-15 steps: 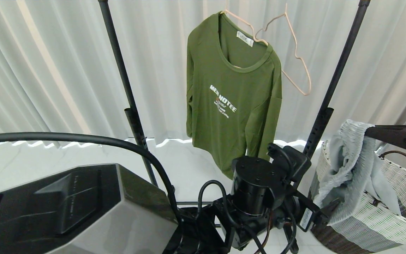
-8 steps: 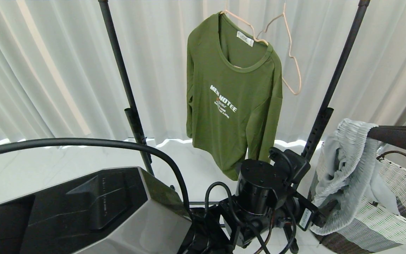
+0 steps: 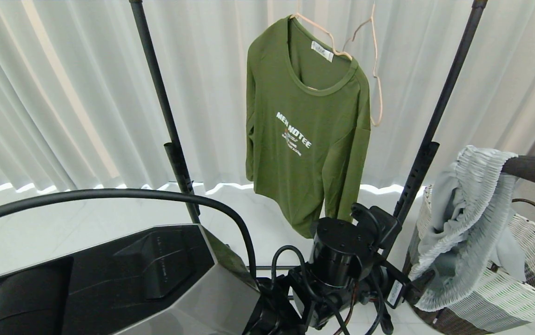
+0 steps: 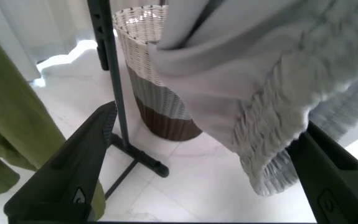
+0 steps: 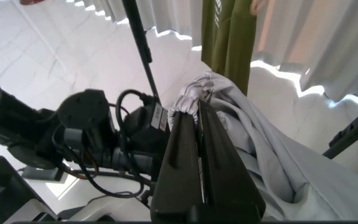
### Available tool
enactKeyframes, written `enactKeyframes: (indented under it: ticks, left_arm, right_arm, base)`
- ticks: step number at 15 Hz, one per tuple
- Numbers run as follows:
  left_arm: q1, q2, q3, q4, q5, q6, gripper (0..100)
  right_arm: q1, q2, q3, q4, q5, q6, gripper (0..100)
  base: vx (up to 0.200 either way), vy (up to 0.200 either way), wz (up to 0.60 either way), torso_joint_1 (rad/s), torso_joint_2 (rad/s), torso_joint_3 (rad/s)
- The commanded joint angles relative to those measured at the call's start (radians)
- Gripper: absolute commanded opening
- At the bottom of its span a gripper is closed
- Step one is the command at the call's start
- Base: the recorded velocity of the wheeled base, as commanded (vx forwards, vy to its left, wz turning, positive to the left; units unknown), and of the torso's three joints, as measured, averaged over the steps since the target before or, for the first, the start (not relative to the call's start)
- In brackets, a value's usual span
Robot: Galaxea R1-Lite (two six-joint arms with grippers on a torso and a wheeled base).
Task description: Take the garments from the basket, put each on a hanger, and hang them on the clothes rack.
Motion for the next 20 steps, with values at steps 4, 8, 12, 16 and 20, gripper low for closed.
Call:
enactKeyframes:
  ticks: [4,8,12,16,20]
  left_arm:
    - [-0.008,0.034,0.028,-0.068,-0.001,0.006,100]
    - [-0.008,0.028,0.057,-0.074,-0.002,0.024,0]
    - [-0.01,0.028,0.074,-0.097,-0.001,0.029,0]
    - [0.022,-0.064,0.189,-0.103,-0.042,0.073,0]
    - [0.147,-0.282,0.321,-0.042,-0.06,0.081,0]
  right_arm:
    - [0.0,0.001,-0.003,0.0,0.0,0.0,0]
    - [0.0,0.002,-0.003,-0.001,0.0,0.0,0]
    - [0.0,0.001,-0.007,0.0,0.0,0.0,0]
    - [0.0,0.018,-0.006,0.0,0.0,0.001,0]
    - [0.0,0.087,-0.033,-0.015,0.019,0.001,0]
  base:
    - [0.0,0.0,0.0,0.0,0.0,0.0]
    - [0.0,0.0,0.0,0.0,0.0,0.0]
    - [0.0,0.0,0.0,0.0,0.0,0.0]
    - [0.0,0.0,0.0,0.0,0.0,0.0]
    - [0.0,0.0,0.0,0.0,0.0,0.0]
